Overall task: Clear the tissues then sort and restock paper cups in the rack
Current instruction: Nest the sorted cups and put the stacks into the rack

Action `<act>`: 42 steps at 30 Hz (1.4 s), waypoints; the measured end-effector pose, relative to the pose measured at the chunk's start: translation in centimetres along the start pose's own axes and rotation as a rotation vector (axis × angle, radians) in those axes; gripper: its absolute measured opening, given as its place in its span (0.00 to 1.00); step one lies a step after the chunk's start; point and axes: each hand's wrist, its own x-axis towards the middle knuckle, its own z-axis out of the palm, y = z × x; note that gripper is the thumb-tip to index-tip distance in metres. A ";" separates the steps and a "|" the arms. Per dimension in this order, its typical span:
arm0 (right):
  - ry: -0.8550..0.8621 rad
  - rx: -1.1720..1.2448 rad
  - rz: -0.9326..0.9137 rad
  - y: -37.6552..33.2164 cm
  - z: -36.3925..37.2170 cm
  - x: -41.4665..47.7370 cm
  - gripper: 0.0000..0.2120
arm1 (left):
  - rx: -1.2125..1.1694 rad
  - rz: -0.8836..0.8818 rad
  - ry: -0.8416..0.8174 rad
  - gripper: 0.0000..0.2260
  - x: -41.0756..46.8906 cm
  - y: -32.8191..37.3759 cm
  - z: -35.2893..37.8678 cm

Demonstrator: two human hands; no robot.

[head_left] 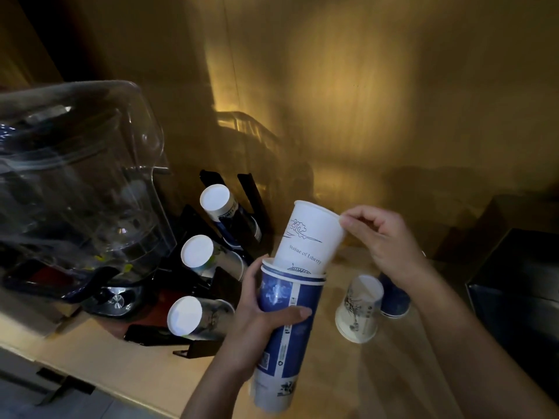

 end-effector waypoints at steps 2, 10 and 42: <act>0.000 -0.079 -0.047 0.4 0.0 -0.3 0.18 | 0.136 0.048 0.042 0.43 -0.1 0.1 0.0; -0.078 -1.099 -0.508 2.7 1.6 -1.9 0.25 | 0.178 0.028 0.014 0.41 0.1 -0.2 0.4; 0.033 -0.373 0.843 14.4 -0.3 -8.9 0.33 | 0.160 -0.105 -0.083 0.42 1.8 -3.4 2.6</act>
